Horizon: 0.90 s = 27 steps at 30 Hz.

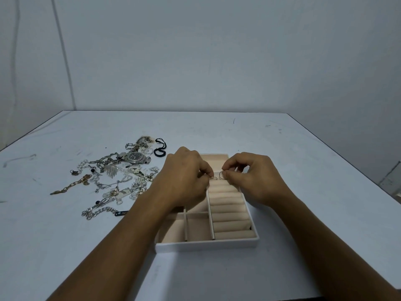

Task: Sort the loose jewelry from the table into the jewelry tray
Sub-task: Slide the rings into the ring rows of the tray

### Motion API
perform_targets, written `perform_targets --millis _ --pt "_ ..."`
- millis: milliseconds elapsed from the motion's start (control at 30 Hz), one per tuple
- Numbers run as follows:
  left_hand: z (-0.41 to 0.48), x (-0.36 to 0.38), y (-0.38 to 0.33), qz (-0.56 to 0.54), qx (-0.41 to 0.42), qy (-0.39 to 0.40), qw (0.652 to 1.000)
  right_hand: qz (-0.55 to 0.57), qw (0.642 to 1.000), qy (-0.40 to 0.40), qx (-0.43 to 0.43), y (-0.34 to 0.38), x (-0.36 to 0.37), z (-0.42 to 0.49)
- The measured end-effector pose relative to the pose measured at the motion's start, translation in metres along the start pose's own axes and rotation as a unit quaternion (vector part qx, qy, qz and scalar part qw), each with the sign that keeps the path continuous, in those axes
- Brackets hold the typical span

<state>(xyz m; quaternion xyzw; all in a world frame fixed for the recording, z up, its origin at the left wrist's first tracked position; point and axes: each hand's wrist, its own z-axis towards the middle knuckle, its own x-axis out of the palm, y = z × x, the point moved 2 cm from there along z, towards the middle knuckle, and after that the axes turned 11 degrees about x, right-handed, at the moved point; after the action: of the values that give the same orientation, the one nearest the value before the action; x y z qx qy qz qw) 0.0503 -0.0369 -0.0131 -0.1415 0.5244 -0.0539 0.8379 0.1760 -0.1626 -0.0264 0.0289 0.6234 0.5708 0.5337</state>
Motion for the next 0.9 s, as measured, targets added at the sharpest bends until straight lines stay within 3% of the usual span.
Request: perform_targets --millis 433,567,900 --pt "-0.0022 -0.0047 -0.0051 0.023 0.002 0.015 1.0 -0.013 1.0 -0.002 -0.012 -0.003 -0.0001 0.0026" --pt "-0.0027 -0.0034 -0.0015 0.012 0.007 -0.031 0.999 -0.001 1.0 -0.005 -0.001 -0.0046 0.0003 0.0026" --pt "-0.0053 0.0009 -0.0003 -0.019 -0.011 -0.019 1.0 -0.003 0.999 -0.007 -0.046 -0.0031 0.0 0.0028"
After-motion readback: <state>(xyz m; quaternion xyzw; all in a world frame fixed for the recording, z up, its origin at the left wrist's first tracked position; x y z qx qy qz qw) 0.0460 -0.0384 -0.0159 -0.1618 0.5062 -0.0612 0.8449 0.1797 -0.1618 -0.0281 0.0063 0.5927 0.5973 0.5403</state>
